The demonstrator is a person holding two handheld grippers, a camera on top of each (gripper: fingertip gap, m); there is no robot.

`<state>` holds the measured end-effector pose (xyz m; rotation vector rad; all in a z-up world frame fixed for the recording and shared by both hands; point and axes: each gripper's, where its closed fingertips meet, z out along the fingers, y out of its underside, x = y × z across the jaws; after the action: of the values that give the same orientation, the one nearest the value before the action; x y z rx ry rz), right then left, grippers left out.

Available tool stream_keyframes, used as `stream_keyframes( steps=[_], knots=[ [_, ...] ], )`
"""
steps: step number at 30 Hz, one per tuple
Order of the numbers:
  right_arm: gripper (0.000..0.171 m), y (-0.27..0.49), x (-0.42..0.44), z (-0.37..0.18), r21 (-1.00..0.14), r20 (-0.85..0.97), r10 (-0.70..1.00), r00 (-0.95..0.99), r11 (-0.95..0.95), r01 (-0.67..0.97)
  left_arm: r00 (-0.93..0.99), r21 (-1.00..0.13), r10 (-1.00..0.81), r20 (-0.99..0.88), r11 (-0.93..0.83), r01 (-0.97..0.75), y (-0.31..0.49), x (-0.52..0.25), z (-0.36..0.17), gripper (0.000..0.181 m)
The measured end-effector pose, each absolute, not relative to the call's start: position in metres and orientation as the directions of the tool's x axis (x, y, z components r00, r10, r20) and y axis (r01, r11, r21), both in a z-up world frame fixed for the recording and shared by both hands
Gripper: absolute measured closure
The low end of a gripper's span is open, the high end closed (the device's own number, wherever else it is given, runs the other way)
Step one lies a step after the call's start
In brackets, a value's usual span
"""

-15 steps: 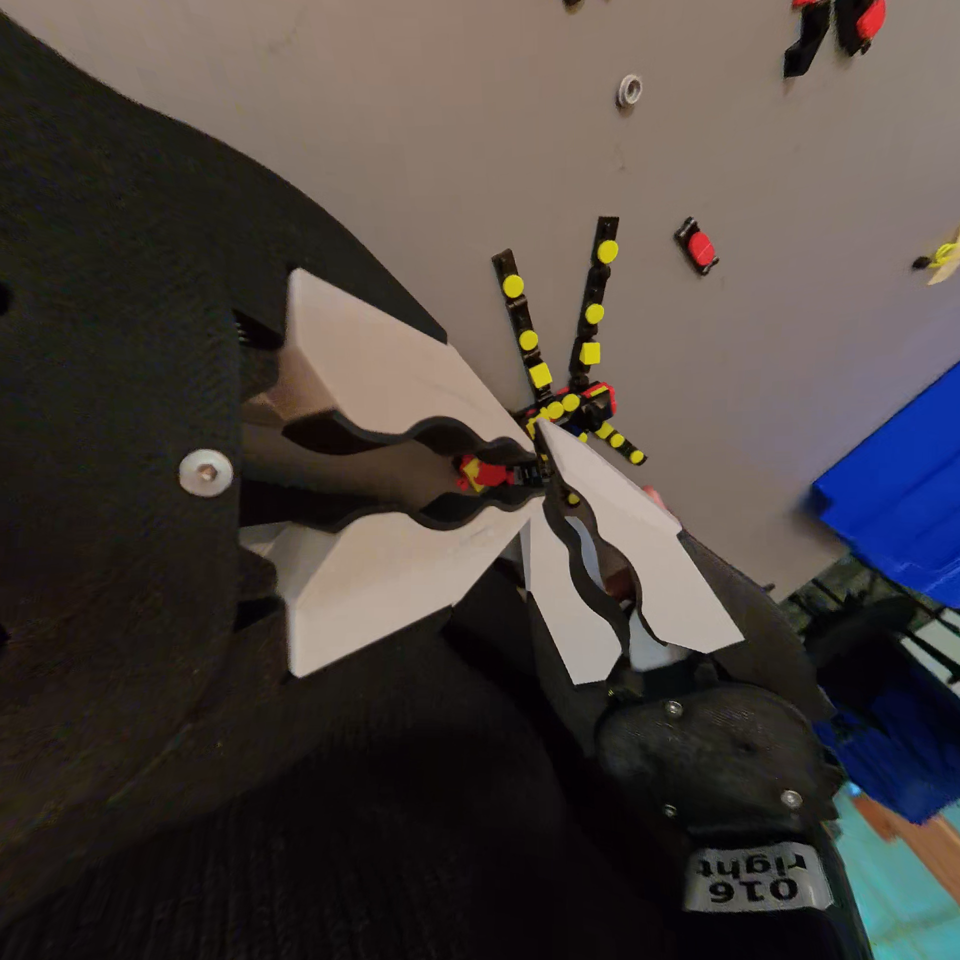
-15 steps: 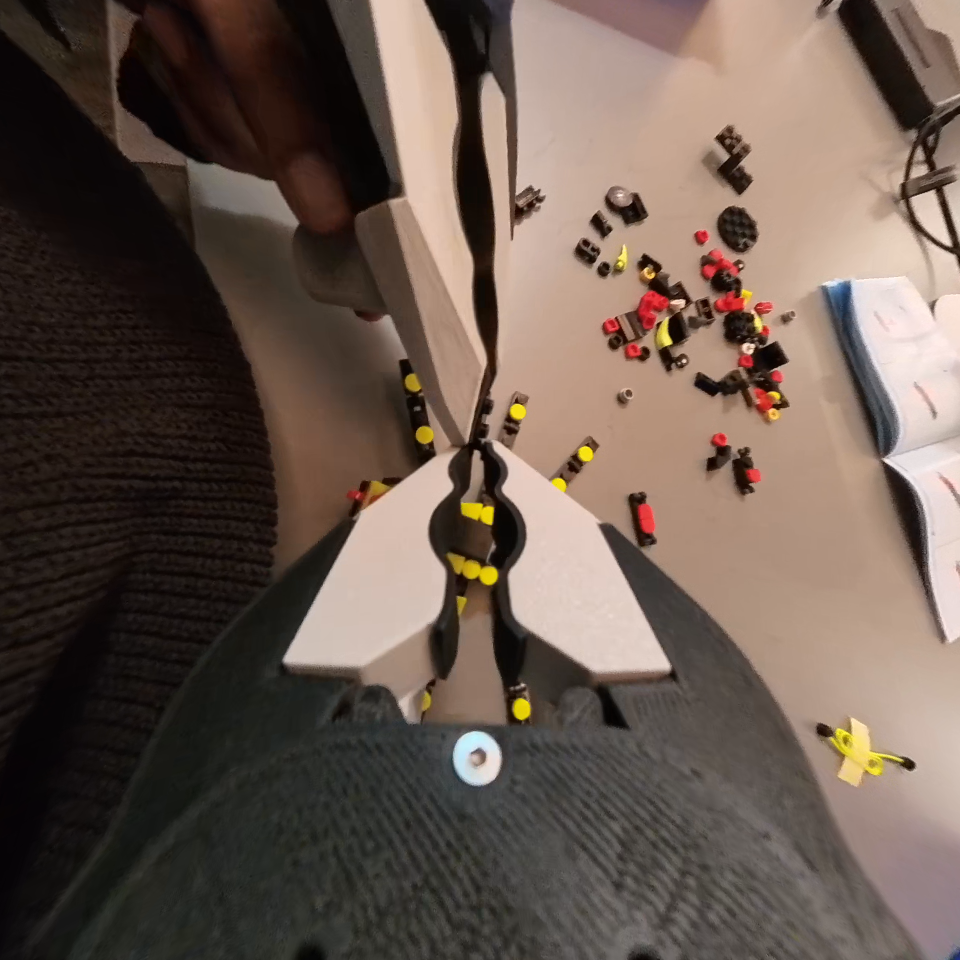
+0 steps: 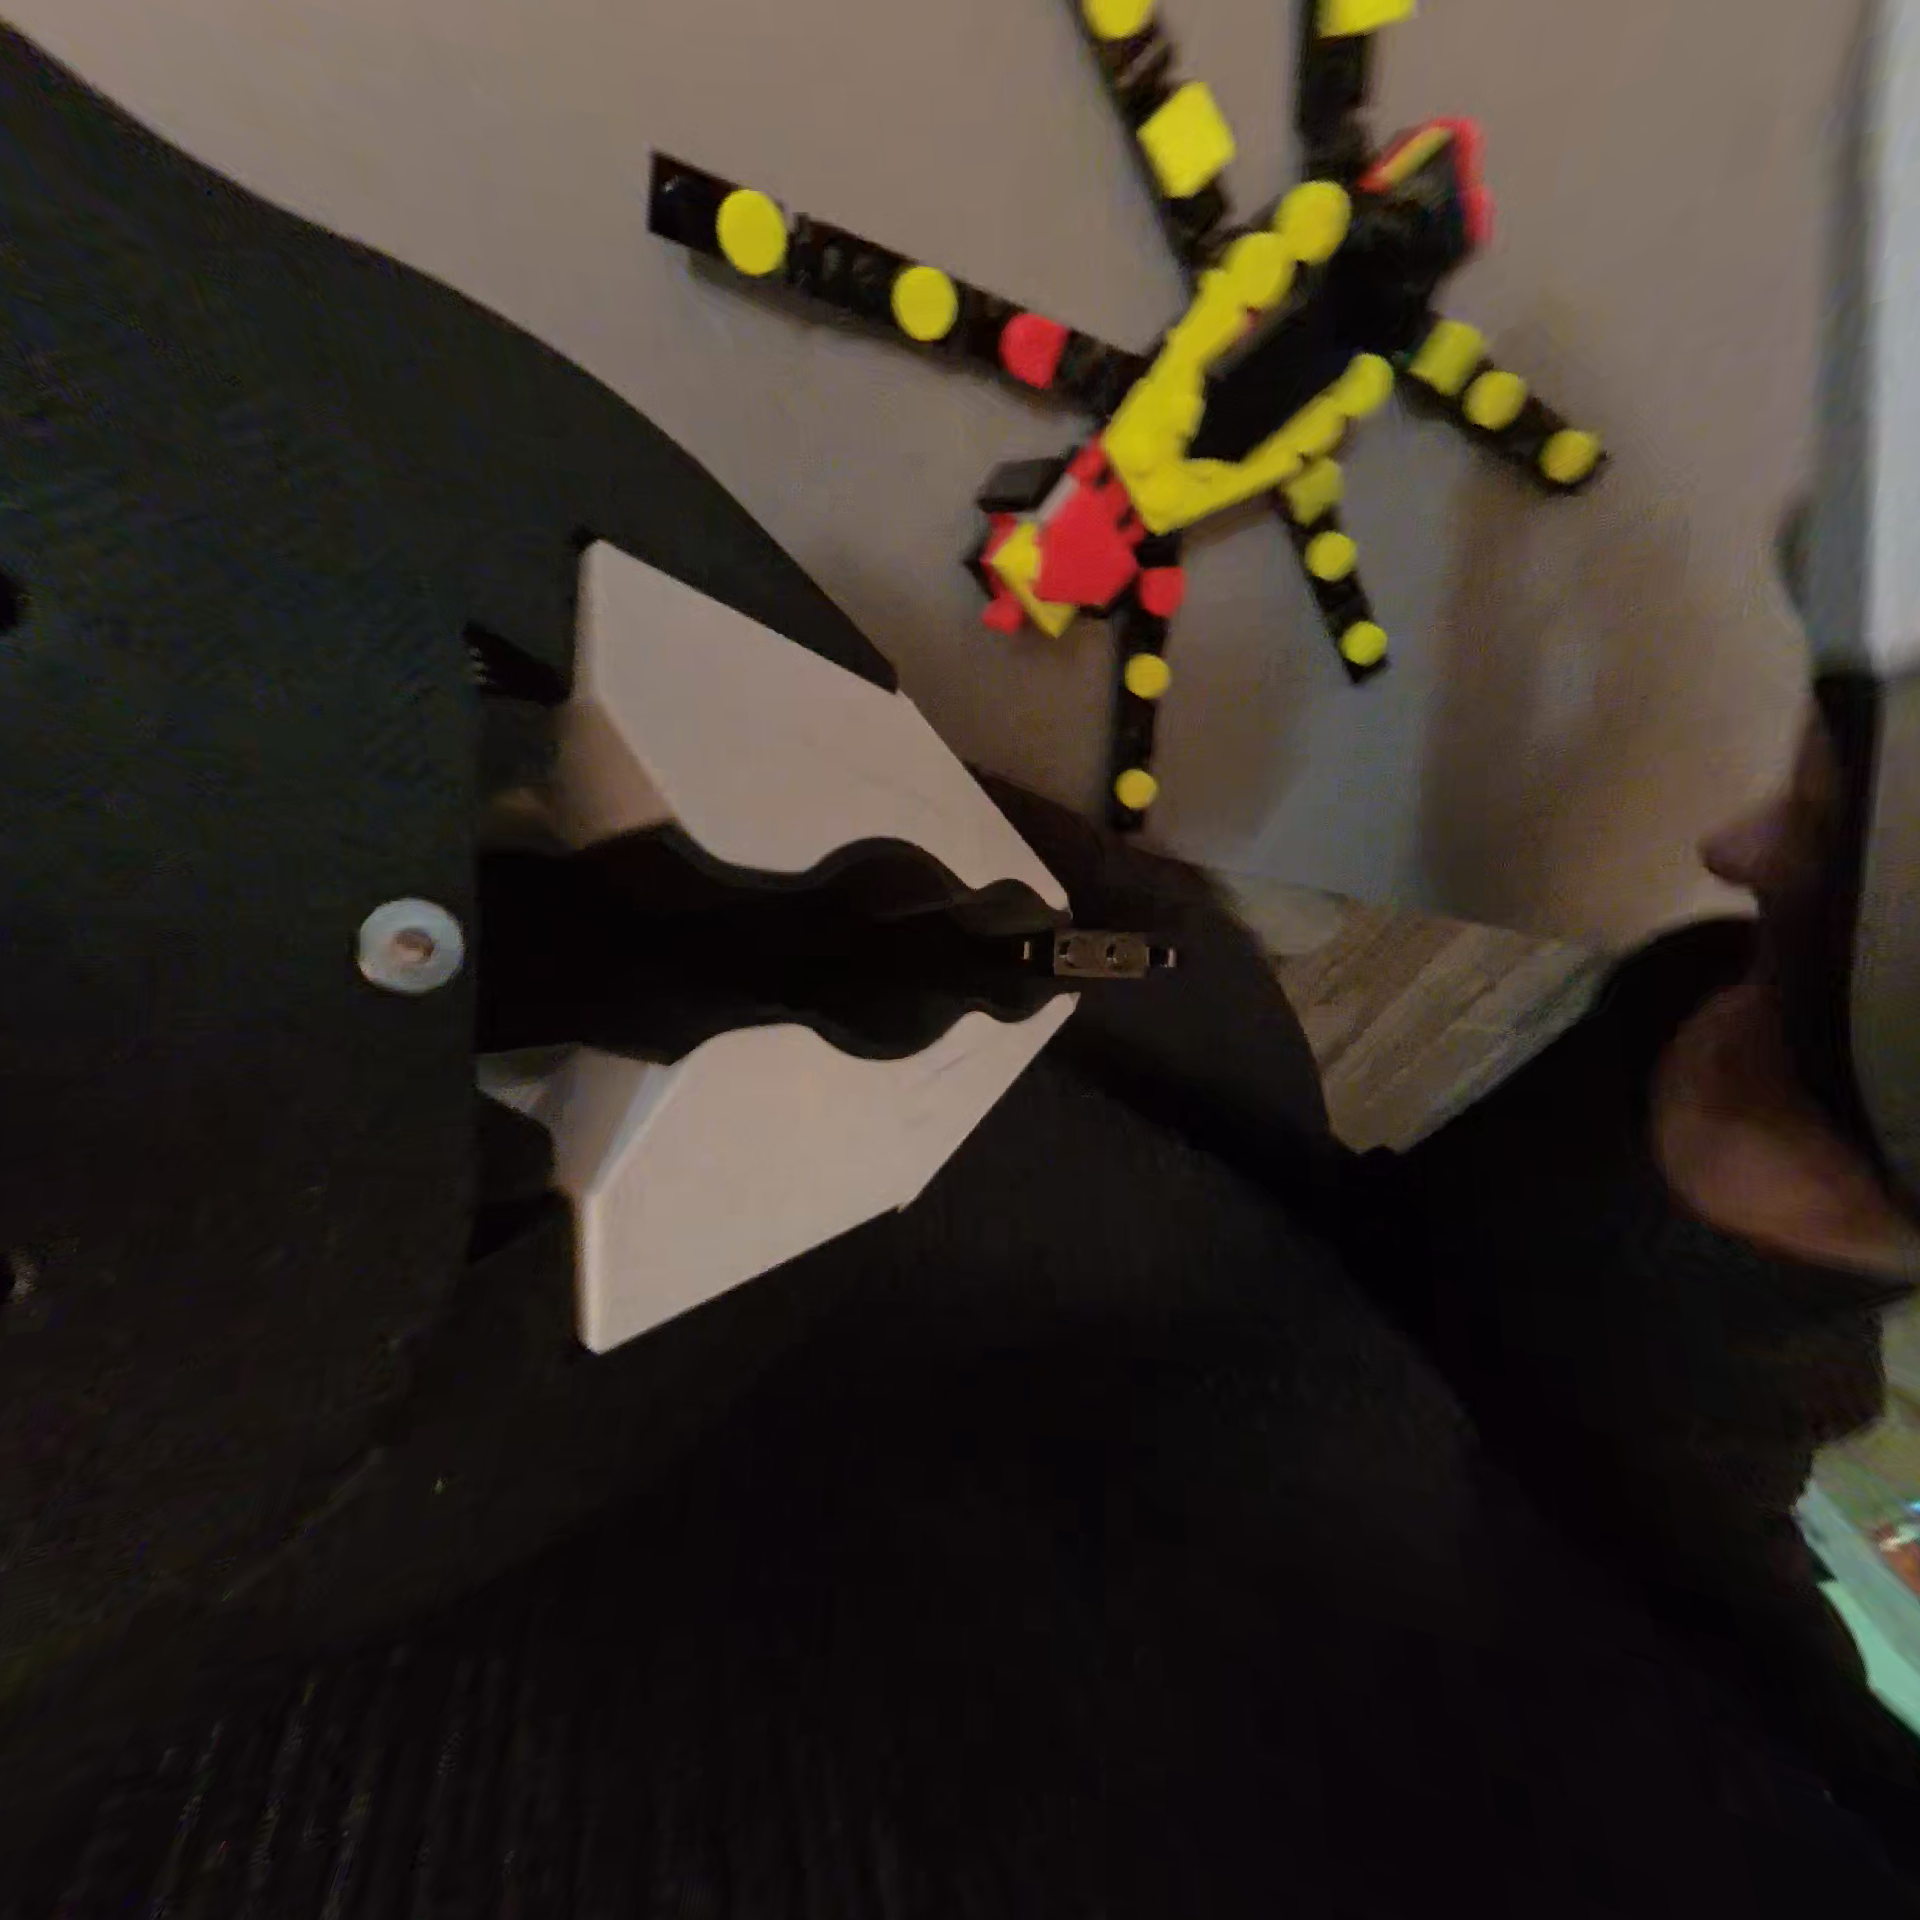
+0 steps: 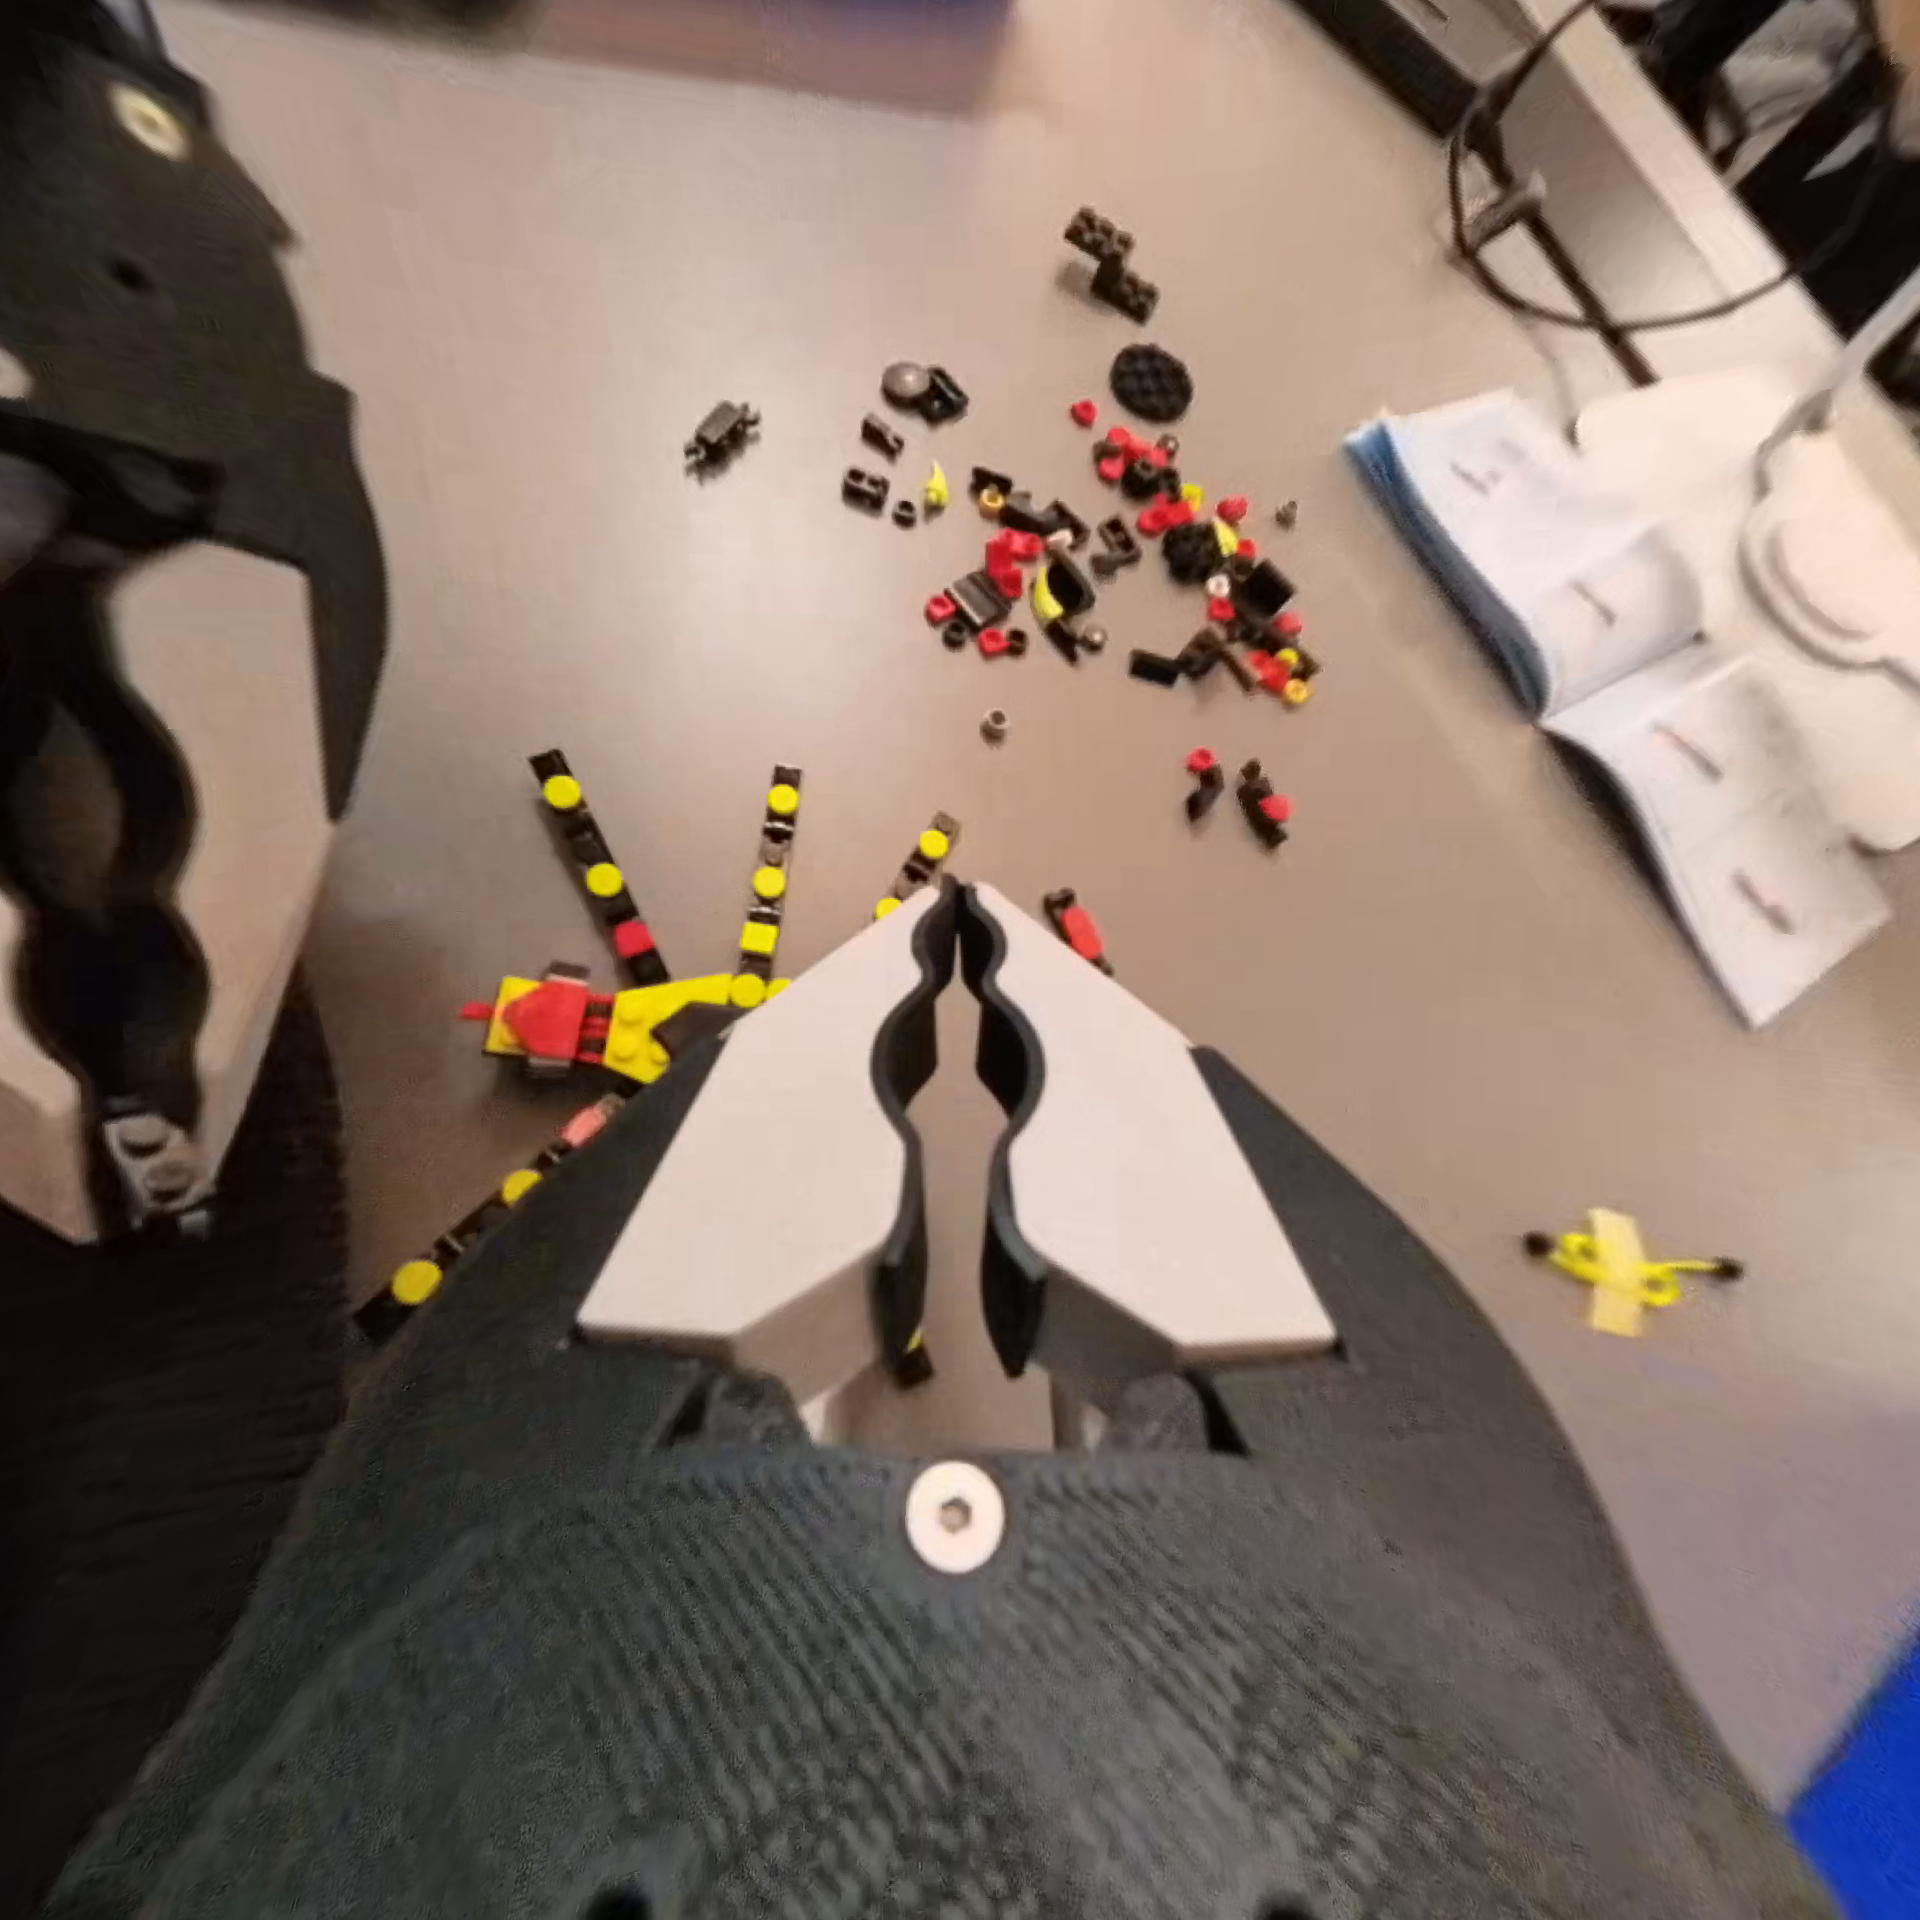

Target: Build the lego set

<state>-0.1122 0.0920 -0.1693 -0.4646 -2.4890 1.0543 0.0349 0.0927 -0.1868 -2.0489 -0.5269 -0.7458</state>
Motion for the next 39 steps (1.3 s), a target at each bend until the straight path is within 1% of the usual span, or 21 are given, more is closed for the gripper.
stream_keyframes(
  steps=[2, 5, 6, 9, 11, 13, 15, 17, 19, 23, 25, 26, 28, 29, 32, 34, 36, 37, 39],
  knots=[
    [0.171, 0.098, -0.112, -0.172, -0.725, 0.278, 0.446, -0.850, 0.679, 0.119, 0.759, -0.644, 0.161, 0.630, -0.436, 0.628, 0.089, 0.006, -0.175, 0.170],
    [0.171, 0.092, -0.112, -0.160, -0.748, 0.292, 0.440, -0.849, 0.658, 0.084, 0.680, -0.610, 0.235, 0.695, -0.308, 0.730, 0.072, -0.030, -0.177, 0.172],
    [0.171, 0.092, -0.112, -0.161, -0.756, 0.273, 0.439, -0.856, 0.648, 0.092, 0.660, -0.603, 0.227, 0.716, -0.276, 0.748, 0.071, -0.035, -0.172, 0.172],
    [0.171, 0.090, -0.109, -0.164, -0.795, 0.151, 0.453, -0.879, 0.584, 0.164, 0.670, -0.630, 0.247, 0.700, -0.229, 0.742, 0.069, -0.046, -0.168, 0.173],
    [0.171, 0.087, -0.107, -0.160, -0.816, 0.104, 0.447, -0.888, 0.549, 0.181, 0.643, -0.614, 0.231, 0.730, -0.191, 0.766, 0.068, -0.049, -0.164, 0.173],
    [0.171, 0.080, -0.100, -0.156, -0.839, 0.100, 0.395, -0.913, 0.527, 0.136, 0.605, -0.581, 0.207, 0.769, -0.169, 0.796, 0.068, -0.050, -0.163, 0.173],
    [0.170, 0.073, -0.089, -0.157, -0.842, 0.142, 0.317, -0.938, 0.537, 0.054, 0.557, -0.540, 0.175, 0.811, -0.139, 0.830, 0.067, -0.051, -0.160, 0.172],
    [0.162, 0.070, -0.083, -0.161, -0.828, 0.169, 0.277, -0.946, 0.561, 0.016, 0.510, -0.500, 0.143, 0.848, -0.102, 0.860, 0.065, -0.054, -0.157, 0.172],
    [0.155, 0.068, -0.082, -0.162, -0.830, 0.168, 0.273, -0.947, 0.558, 0.013, 0.479, -0.472, 0.121, 0.869, -0.086, 0.877, 0.065, -0.055, -0.155, 0.172],
    [0.142, 0.067, -0.083, -0.156, -0.865, 0.146, 0.273, -0.951, 0.502, 0.012, 0.415, -0.409, 0.055, 0.908, -0.088, 0.908, 0.066, -0.051, -0.152, 0.172],
    [0.131, 0.064, -0.076, -0.152, -0.883, 0.135, 0.229, -0.964, 0.470, -0.011, 0.395, -0.388, 0.041, 0.918, -0.116, 0.914, 0.067, -0.046, -0.154, 0.172],
    [0.134, 0.063, -0.071, -0.153, -0.879, 0.151, 0.193, -0.970, 0.475, -0.043, 0.394, -0.385, 0.043, 0.918, -0.141, 0.912, 0.068, -0.043, -0.157, 0.172],
    [0.137, 0.062, -0.066, -0.161, -0.833, 0.243, 0.146, -0.959, 0.538, -0.129, 0.412, -0.392, 0.090, 0.907, -0.180, 0.902, 0.068, -0.040, -0.167, 0.172],
    [0.142, 0.060, -0.063, -0.166, -0.801, 0.293, 0.117, -0.949, 0.572, -0.177, 0.432, -0.404, 0.118, 0.894, -0.202, 0.892, 0.068, -0.039, -0.172, 0.172],
    [0.147, 0.058, -0.058, -0.177, -0.681, 0.458, 0.036, -0.888, 0.656, -0.325, 0.492, -0.441, 0.176, 0.852, -0.263, 0.858, 0.067, -0.036, -0.182, 0.172],
    [0.148, 0.056, -0.055, -0.183, -0.597, 0.546, -0.026, -0.837, 0.689, -0.411, 0.504, -0.442, 0.171, 0.847, -0.301, 0.845, 0.068, -0.029, -0.185, 0.172],
    [0.152, 0.057, -0.056, -0.188, -0.521, 0.619, -0.064, -0.783, 0.713, -0.470, 0.502, -0.434, 0.153, 0.851, -0.331, 0.838, 0.069, -0.022, -0.185, 0.172],
    [0.158, 0.056, -0.055, -0.189, -0.494, 0.642, -0.087, -0.762, 0.714, -0.497, 0.506, -0.433, 0.157, 0.848, -0.343, 0.834, 0.070, -0.020, -0.186, 0.171],
    [0.163, 0.057, -0.055, -0.189, -0.479, 0.654, -0.095, -0.750, 0.716, -0.508, 0.510, -0.437, 0.160, 0.845, -0.341, 0.832, 0.070, -0.020, -0.186, 0.172]
  ],
)
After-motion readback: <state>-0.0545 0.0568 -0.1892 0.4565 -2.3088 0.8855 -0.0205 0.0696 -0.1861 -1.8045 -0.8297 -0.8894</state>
